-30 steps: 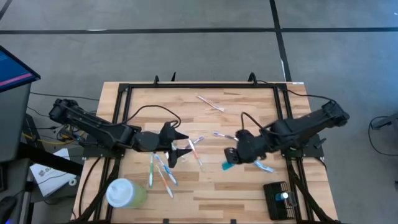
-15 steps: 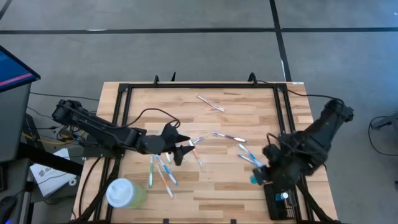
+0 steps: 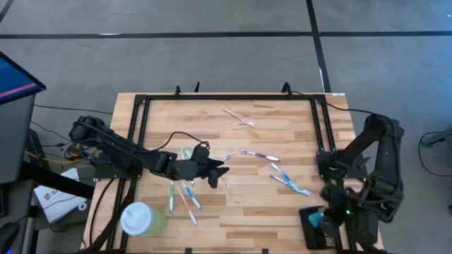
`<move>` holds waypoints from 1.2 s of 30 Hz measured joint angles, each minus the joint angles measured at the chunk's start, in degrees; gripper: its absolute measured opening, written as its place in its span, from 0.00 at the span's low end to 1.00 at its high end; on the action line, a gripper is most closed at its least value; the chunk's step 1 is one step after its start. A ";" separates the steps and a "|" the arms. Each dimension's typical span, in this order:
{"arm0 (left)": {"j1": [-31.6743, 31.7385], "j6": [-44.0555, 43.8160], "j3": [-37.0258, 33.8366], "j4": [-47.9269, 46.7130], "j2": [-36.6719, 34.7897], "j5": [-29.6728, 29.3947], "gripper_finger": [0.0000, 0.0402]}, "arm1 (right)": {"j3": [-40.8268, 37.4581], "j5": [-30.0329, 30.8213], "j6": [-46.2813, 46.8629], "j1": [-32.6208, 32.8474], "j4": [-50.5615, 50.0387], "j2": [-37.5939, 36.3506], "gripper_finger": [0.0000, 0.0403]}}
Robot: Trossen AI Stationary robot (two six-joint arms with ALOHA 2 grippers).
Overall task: Pick & Place toothbrushing station
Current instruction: Put the blue mouthwash bottle into the black organizer
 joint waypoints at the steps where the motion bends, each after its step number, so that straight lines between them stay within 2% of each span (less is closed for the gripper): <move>1: 0.00 -0.83 0.00 0.81 0.44 -0.04 0.52 | 0.00 0.03 -0.66 0.80 -0.13 0.38 0.22; 9: 0.00 -1.04 0.02 1.13 1.79 -2.21 0.47 | 0.00 -1.98 -3.72 5.34 0.00 4.71 0.22; 12: 0.00 3.24 0.02 4.04 1.78 -2.25 0.44 | 0.00 -3.06 -3.79 6.50 0.70 6.59 0.22; 16: -0.35 16.42 0.13 11.73 1.71 5.57 0.33 | 0.00 -4.17 -2.81 7.02 2.68 8.72 0.22; 21: -3.26 28.94 3.92 11.79 1.71 13.56 0.08 | 0.05 -5.60 -2.77 6.10 3.77 10.33 0.22; 23: -4.40 33.68 5.29 11.79 1.69 16.28 0.03 | 0.07 -5.60 -3.23 5.22 3.72 10.79 0.22; 27: -6.46 42.38 6.45 11.71 1.69 14.59 0.00 | 0.11 -5.73 -5.14 3.51 2.78 11.98 0.22; 30: -6.80 42.97 6.51 11.60 1.69 11.91 0.00 | 0.11 -6.69 -7.35 2.30 1.30 13.18 0.22; 36: -6.54 42.45 6.51 11.58 1.69 11.65 0.00 | 0.11 -6.77 -11.18 0.64 -0.88 14.34 0.22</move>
